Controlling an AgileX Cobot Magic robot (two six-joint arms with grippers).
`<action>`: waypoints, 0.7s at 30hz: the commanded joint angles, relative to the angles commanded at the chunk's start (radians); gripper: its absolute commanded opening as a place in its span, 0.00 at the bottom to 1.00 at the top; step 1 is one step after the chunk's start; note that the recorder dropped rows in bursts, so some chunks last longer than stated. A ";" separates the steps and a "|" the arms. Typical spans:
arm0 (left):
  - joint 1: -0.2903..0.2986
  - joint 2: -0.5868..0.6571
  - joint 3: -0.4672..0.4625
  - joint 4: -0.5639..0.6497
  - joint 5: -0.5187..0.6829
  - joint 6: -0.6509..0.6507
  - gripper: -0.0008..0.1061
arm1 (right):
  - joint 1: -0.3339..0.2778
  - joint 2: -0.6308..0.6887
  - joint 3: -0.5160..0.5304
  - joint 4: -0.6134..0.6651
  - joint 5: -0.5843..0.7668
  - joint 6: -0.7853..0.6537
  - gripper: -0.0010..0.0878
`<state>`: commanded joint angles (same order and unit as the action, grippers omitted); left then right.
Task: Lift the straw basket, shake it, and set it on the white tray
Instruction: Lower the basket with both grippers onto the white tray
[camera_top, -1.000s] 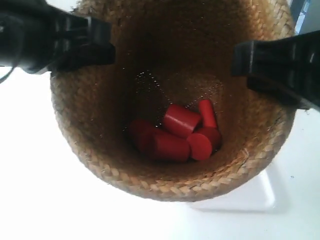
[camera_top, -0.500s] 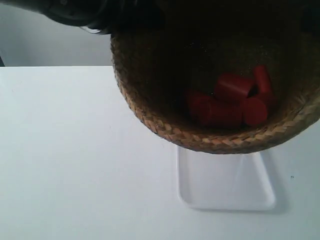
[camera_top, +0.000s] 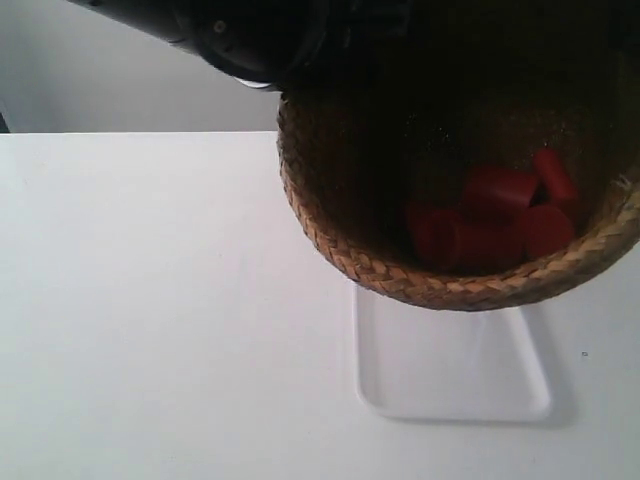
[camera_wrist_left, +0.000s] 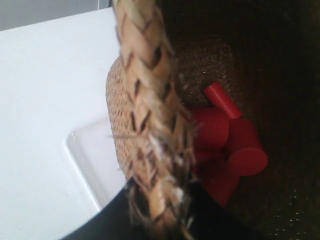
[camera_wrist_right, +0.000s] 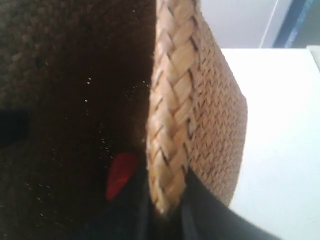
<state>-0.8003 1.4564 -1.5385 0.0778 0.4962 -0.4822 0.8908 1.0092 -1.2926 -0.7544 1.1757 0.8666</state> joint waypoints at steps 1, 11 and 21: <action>0.000 0.000 -0.009 0.048 -0.001 -0.051 0.01 | -0.016 0.000 0.000 0.009 0.008 -0.009 0.01; 0.011 0.058 -0.034 0.422 0.093 -0.426 0.01 | -0.233 0.050 -0.002 0.014 -0.018 -0.162 0.01; 0.067 0.174 -0.034 0.365 0.162 -0.463 0.01 | -0.553 0.273 -0.002 0.474 -0.086 -0.491 0.01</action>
<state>-0.7338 1.6306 -1.5723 0.4425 0.6585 -0.9447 0.3383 1.2825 -1.2945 -0.2800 1.0898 0.3754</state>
